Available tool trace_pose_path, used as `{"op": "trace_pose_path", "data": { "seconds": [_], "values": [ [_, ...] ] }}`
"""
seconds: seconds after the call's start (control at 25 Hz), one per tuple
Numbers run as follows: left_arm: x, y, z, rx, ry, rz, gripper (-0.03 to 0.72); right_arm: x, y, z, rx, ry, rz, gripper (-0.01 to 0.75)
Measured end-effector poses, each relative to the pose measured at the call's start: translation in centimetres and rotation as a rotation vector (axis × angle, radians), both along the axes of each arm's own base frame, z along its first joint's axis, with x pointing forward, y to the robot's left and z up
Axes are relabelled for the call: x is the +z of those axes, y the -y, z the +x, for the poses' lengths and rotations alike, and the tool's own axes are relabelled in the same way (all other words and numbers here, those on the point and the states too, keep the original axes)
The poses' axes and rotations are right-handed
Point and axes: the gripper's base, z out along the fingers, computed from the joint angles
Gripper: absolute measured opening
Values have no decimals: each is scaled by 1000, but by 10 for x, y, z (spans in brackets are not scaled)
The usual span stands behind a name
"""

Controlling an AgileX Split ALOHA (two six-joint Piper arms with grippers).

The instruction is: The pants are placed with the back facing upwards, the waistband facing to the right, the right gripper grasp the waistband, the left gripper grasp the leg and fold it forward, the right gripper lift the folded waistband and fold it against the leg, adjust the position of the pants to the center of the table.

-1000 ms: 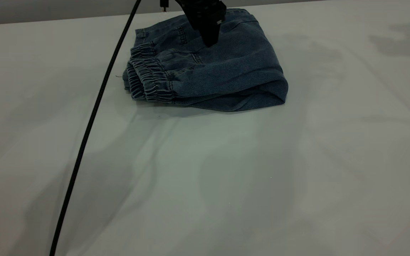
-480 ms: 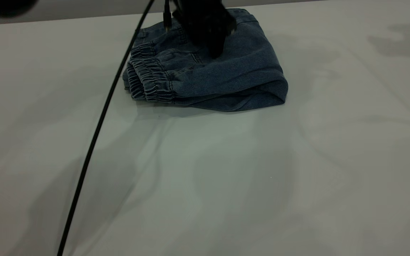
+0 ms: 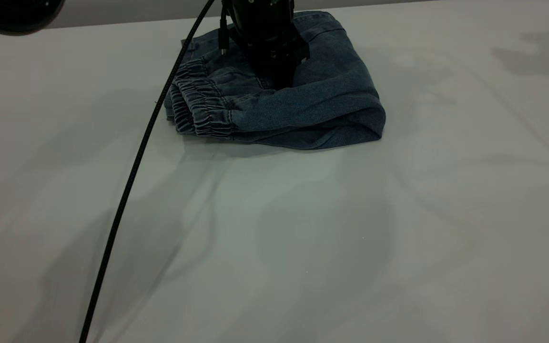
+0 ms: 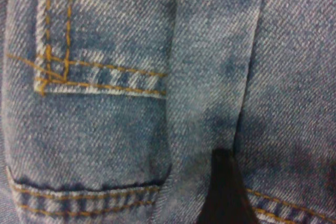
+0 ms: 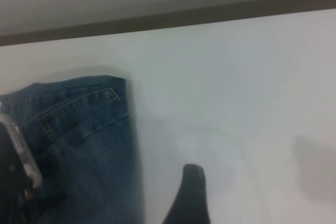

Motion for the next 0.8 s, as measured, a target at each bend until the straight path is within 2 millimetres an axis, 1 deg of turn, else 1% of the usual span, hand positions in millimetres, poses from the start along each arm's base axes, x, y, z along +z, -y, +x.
{"op": "trace_pose_path", "data": {
  "seconds": [0.12,0.32,0.52,0.64,0.8],
  "values": [
    [2,0,0,-2,3,-1,443,0,0,0,-1,2,2,572],
    [15,5,-2,-18,-6,-65,444,0,0,1,-4,6,2,572],
    [14,9,-4,-20,-4,-55,444,0,0,0,-1,4,1,572],
    [14,16,-8,-33,-3,-56,444,0,0,0,0,3,1,572],
    [24,21,-11,-51,22,-49,444,0,0,0,3,4,-3,572]
  ]
}}
